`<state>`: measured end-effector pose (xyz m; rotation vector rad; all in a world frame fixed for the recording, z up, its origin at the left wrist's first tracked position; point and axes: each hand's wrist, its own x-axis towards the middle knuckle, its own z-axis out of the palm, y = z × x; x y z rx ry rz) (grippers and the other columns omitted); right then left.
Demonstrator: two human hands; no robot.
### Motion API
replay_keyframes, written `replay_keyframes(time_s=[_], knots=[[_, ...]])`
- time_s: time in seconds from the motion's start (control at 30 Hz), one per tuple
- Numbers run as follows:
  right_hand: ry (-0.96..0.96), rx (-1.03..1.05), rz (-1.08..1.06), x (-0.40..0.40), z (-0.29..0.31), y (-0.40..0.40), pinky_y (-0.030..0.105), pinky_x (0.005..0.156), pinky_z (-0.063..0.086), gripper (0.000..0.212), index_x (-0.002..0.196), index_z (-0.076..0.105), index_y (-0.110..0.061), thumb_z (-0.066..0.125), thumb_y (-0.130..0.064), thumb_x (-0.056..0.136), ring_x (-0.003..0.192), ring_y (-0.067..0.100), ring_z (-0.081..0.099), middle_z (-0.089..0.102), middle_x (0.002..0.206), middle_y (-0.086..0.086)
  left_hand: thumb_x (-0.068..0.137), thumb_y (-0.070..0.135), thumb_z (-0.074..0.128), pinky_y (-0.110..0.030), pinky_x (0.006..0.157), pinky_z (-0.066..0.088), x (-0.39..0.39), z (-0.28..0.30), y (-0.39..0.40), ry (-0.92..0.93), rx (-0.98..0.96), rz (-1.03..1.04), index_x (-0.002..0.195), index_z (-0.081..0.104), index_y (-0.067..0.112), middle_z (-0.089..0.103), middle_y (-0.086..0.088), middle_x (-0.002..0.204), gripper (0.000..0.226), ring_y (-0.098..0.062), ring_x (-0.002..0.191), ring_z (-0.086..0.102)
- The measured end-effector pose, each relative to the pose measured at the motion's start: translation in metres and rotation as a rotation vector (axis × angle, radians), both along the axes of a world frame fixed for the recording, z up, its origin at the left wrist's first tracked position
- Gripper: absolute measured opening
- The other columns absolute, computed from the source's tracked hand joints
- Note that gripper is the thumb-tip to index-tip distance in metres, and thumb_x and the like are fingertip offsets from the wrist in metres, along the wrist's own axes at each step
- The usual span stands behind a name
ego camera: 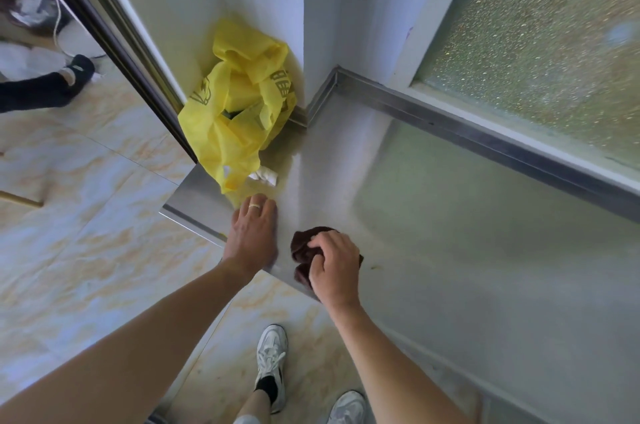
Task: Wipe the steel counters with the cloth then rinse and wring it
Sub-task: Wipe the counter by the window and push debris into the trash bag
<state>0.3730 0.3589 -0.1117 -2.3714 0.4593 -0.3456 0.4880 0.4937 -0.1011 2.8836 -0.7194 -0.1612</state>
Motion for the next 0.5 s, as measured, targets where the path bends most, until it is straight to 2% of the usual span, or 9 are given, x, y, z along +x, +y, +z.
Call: replay_keyframes(time_s=[0.07, 0.2, 0.37, 0.5], knots=[[0.019, 0.022, 0.039, -0.003, 0.005, 0.006, 0.041, 0.069, 0.045, 0.025, 0.072, 0.060, -0.019, 0.041, -0.006, 0.062, 0.075, 0.022, 0.054, 0.061, 0.074, -0.007, 0.072, 0.007, 0.069, -0.040, 0.087, 0.050, -0.011, 0.002, -0.004, -0.011, 0.051, -0.065, 0.106, 0.056, 0.013, 0.051, -0.007, 0.116, 0.037, -0.029, 0.104, 0.051], [0.062, 0.224, 0.047, -0.005, 0.016, -0.015, 0.038, 0.071, 0.051, 0.031, 0.063, 0.066, -0.018, 0.042, 0.000, 0.063, 0.073, 0.018, 0.060, 0.068, 0.068, -0.008, 0.064, 0.014, 0.081, -0.037, 0.080, 0.049, -0.034, 0.005, -0.013, -0.047, 0.113, -0.211, 0.104, 0.060, 0.015, 0.057, -0.005, 0.110, 0.044, -0.028, 0.101, 0.056], [-0.084, 0.271, -0.212, -0.036, 0.026, -0.073, 0.035, 0.072, 0.052, 0.034, 0.071, 0.068, -0.019, 0.041, 0.000, 0.066, 0.079, 0.022, 0.064, 0.071, 0.077, -0.006, 0.062, 0.007, 0.081, -0.042, 0.072, 0.056, -0.062, 0.018, -0.033, -0.117, 0.112, -0.289, 0.102, 0.064, 0.012, 0.062, -0.008, 0.103, 0.044, -0.031, 0.095, 0.062], [-0.175, 0.177, -0.418, -0.078, 0.024, -0.118, 0.042, 0.084, 0.052, 0.036, 0.084, 0.069, -0.013, 0.040, 0.003, 0.071, 0.089, 0.026, 0.062, 0.067, 0.091, 0.002, 0.058, 0.005, 0.082, -0.044, 0.068, 0.058, -0.088, 0.026, -0.051, -0.107, 0.055, -0.328, 0.098, 0.065, 0.010, 0.063, -0.010, 0.101, 0.044, -0.032, 0.092, 0.064]])
